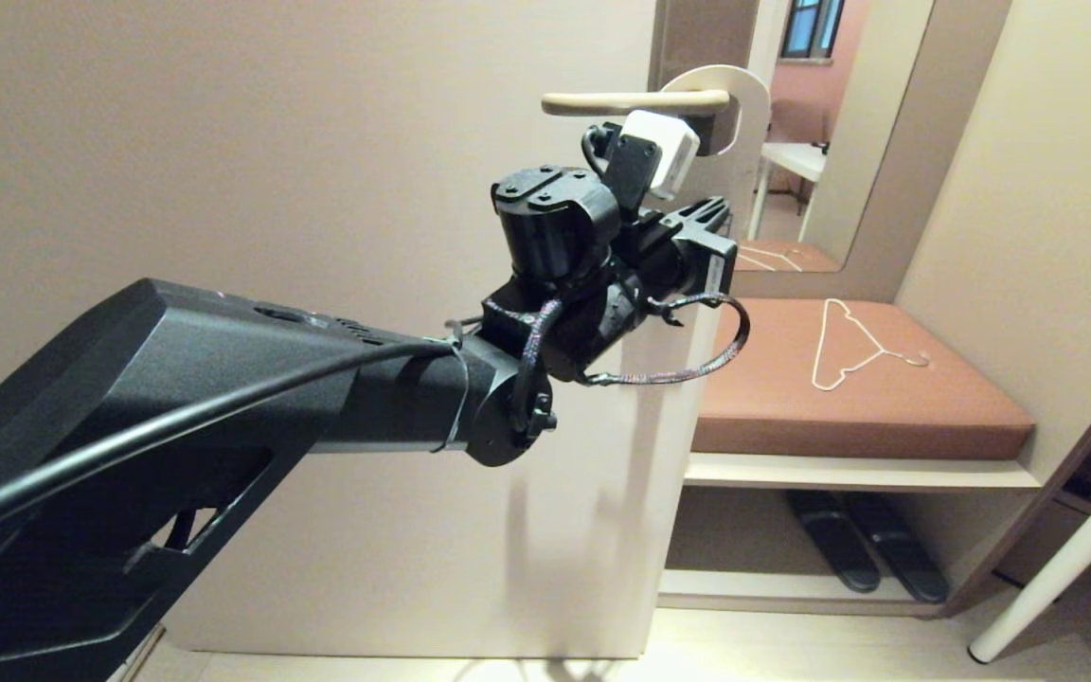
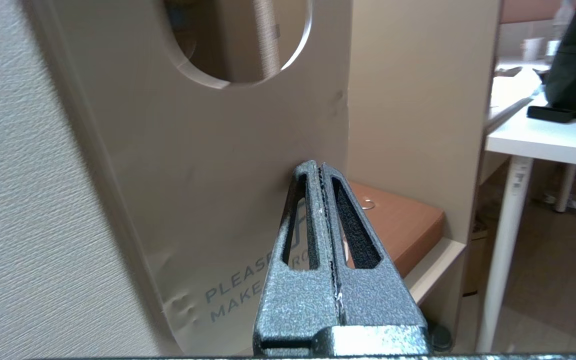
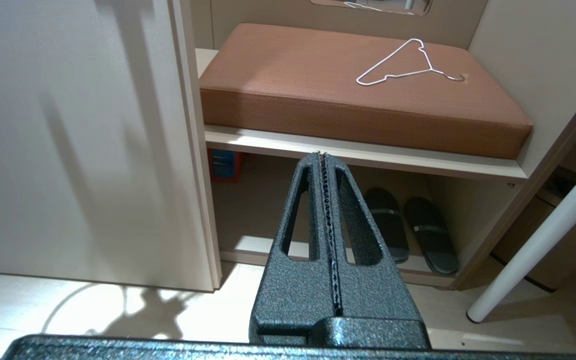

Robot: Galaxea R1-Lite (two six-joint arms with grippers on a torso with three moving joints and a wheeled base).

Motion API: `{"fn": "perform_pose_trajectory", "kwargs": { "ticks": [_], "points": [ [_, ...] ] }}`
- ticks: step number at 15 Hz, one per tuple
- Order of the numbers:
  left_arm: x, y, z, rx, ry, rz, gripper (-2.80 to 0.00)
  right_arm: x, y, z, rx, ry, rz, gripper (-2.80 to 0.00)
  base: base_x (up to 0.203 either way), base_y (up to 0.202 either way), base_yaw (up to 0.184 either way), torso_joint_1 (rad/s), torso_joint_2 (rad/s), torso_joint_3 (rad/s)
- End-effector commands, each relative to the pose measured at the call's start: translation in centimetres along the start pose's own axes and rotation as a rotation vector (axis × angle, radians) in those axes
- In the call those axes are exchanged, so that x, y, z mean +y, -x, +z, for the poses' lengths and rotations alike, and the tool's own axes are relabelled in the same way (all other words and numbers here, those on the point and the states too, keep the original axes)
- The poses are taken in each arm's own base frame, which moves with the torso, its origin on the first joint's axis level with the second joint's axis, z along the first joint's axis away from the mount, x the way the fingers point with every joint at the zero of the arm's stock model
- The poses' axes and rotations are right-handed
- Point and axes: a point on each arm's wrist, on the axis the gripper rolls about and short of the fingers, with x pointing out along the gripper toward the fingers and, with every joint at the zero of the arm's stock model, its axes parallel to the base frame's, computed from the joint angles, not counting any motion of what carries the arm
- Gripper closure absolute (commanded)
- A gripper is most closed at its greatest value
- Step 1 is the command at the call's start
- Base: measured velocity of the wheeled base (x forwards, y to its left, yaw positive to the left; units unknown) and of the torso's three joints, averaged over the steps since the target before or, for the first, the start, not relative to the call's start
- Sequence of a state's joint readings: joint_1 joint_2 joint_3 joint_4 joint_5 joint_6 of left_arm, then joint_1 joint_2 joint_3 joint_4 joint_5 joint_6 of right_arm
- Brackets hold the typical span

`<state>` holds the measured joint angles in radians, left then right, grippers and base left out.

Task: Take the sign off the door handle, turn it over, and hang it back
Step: Hang the sign back with the other side facing out

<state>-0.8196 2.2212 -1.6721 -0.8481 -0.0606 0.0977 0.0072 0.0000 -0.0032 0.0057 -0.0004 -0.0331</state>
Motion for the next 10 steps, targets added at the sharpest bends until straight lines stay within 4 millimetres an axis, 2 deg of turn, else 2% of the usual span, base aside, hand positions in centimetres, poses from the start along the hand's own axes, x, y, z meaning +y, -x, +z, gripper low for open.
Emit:
{"fn": "perform_pose_trajectory", "kwargs": {
  "ticks": [1,6,10],
  "points": [
    [0.2,0.0,-0.3,0.002,-0.002,0.006,0.0,0.0,0.0,0.0,0.0,0.001,0.001,0.0,0.0,0.0,0.0,0.0,0.0,0.0],
    [0.1,0.5,1.1,-0.019,-0.006,0.012,0.0,0.0,0.0,0.0,0.0,0.004,0.002,0.0,0.0,0.0,0.0,0.0,0.0,0.0],
    [0.0,2.9,1.6,0.044,-0.012,0.01,0.0,0.0,0.0,0.0,0.0,0.003,0.005,0.0,0.0,0.0,0.0,0.0,0.0,0.0]
  ]
}}
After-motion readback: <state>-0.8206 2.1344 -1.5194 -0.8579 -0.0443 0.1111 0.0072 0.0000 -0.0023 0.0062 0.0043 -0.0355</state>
